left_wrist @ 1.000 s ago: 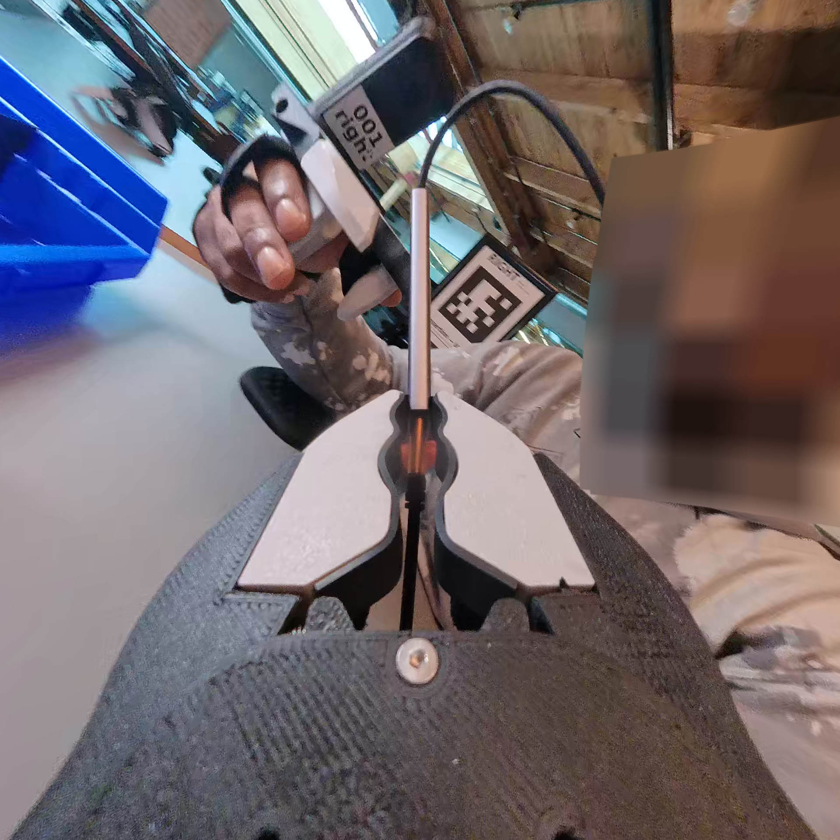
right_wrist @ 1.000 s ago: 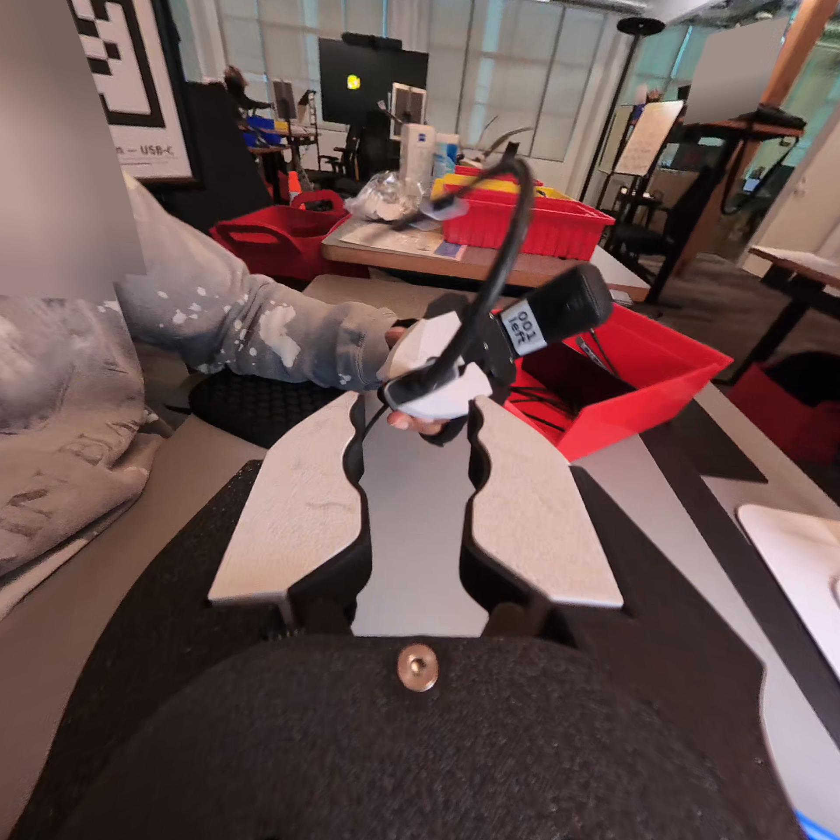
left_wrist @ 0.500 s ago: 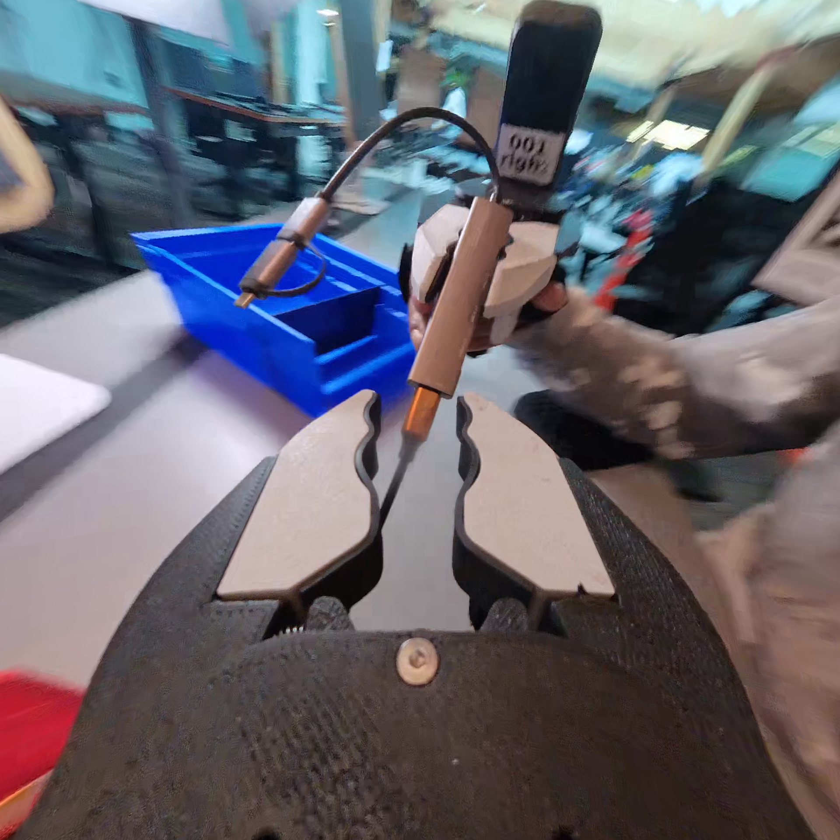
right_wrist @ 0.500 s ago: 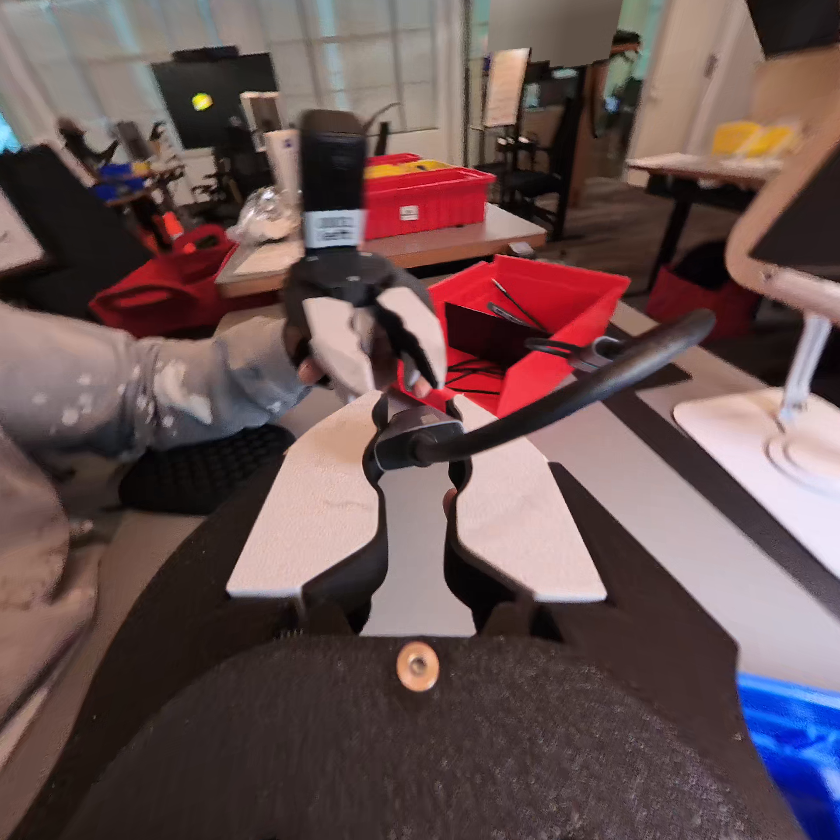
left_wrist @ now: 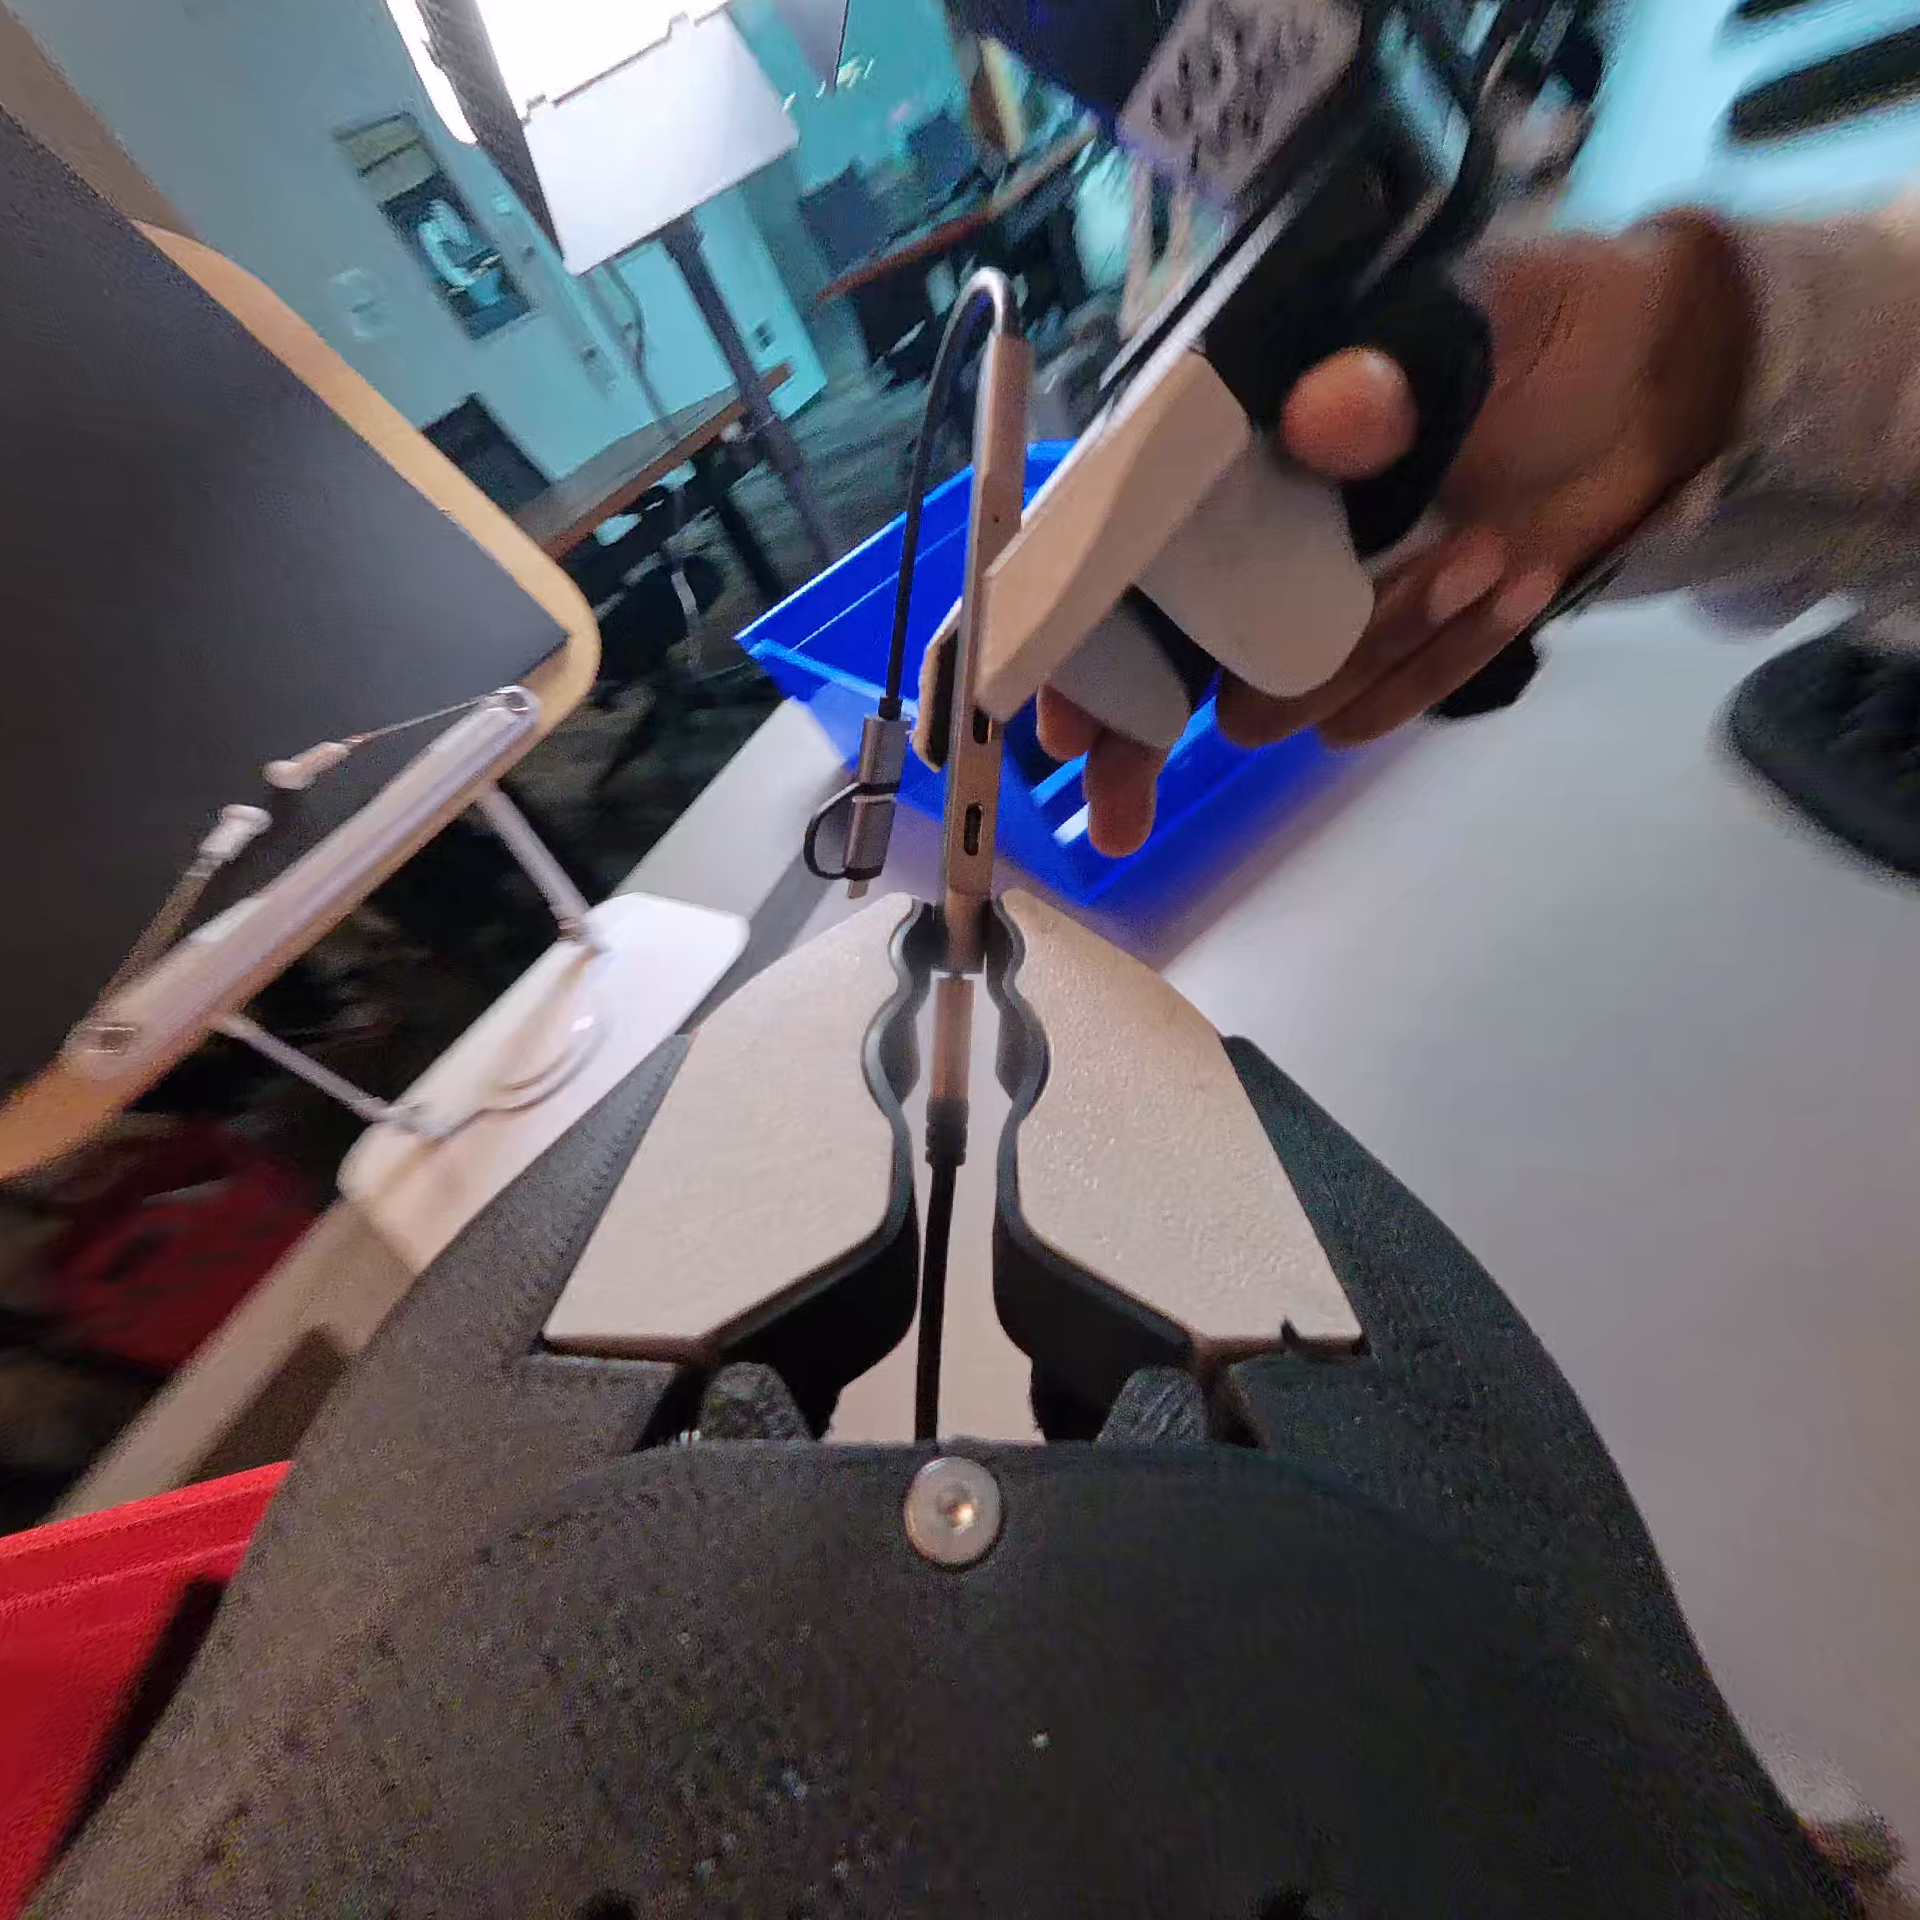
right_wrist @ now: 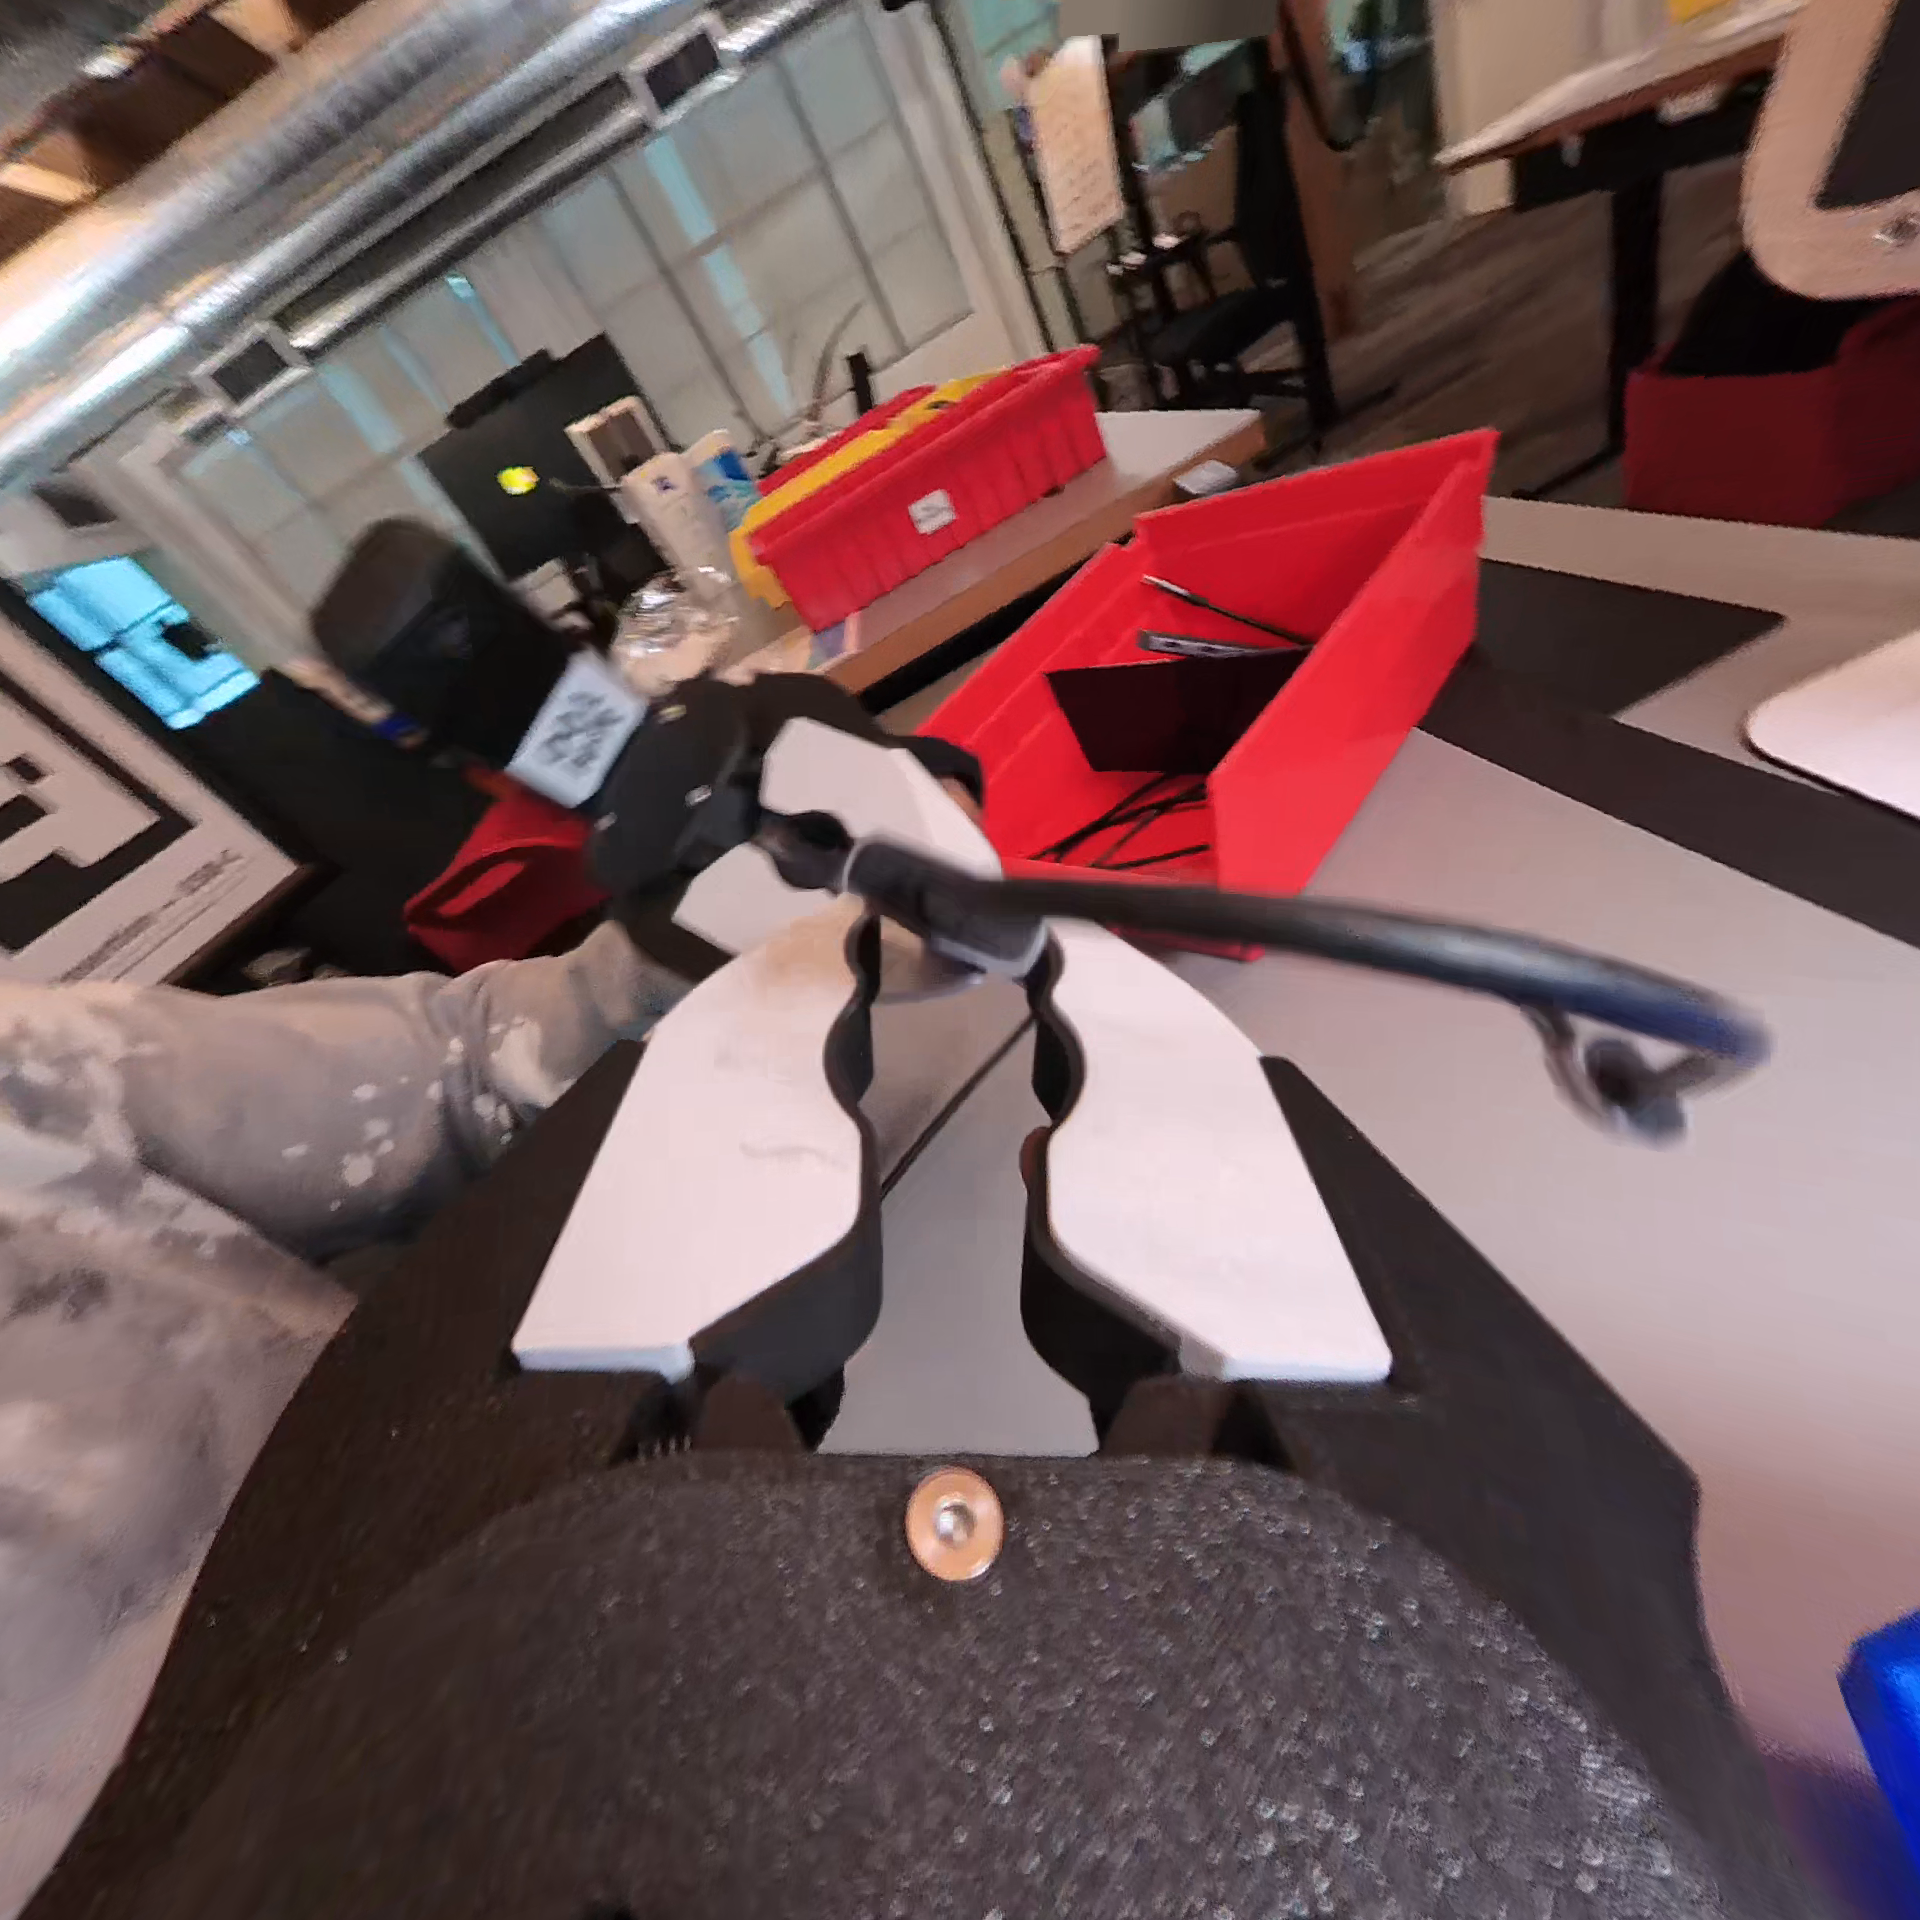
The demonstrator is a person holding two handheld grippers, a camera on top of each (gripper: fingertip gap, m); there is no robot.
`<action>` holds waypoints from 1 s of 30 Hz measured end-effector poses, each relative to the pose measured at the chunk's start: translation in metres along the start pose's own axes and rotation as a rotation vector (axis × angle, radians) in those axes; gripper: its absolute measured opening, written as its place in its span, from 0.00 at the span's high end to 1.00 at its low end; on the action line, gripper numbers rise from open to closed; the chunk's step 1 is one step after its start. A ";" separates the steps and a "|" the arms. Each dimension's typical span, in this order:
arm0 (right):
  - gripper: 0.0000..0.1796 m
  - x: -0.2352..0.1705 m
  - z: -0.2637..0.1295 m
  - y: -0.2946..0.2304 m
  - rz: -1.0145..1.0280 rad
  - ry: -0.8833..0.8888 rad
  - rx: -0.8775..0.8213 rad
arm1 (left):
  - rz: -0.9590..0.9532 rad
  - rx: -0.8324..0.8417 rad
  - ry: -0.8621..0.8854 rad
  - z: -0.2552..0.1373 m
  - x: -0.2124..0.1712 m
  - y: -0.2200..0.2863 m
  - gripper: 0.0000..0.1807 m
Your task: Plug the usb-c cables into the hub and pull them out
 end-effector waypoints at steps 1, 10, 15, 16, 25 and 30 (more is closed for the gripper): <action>0.84 0.002 -0.004 -0.005 -0.017 0.011 0.043 | -0.076 -0.063 0.062 -0.002 0.004 0.002 0.94; 0.84 0.002 -0.019 -0.023 -0.347 0.107 0.089 | -0.396 -0.517 0.396 -0.015 0.022 0.027 0.95; 0.93 -0.013 -0.019 -0.032 -0.507 0.065 0.102 | -0.334 -0.536 0.306 -0.006 0.016 0.041 0.95; 0.94 -0.015 -0.019 -0.031 -0.536 0.058 0.095 | -0.320 -0.532 0.290 -0.004 0.014 0.043 0.95; 0.94 -0.024 -0.022 -0.036 -0.612 0.025 0.121 | -0.261 -0.529 0.204 0.004 0.010 0.054 0.95; 0.95 -0.003 -0.038 -0.042 -0.629 0.111 0.115 | -0.225 -0.429 0.236 -0.029 0.025 0.026 0.89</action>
Point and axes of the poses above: each gripper's, where its closed fingertips meet, z out along the fingers, x out of its top, y = z × x across the jaws, the point moved 1 cm from there along -z, back along the fingers, and after that the axes turned 14 degrees about -x, right-handed, at the moved point
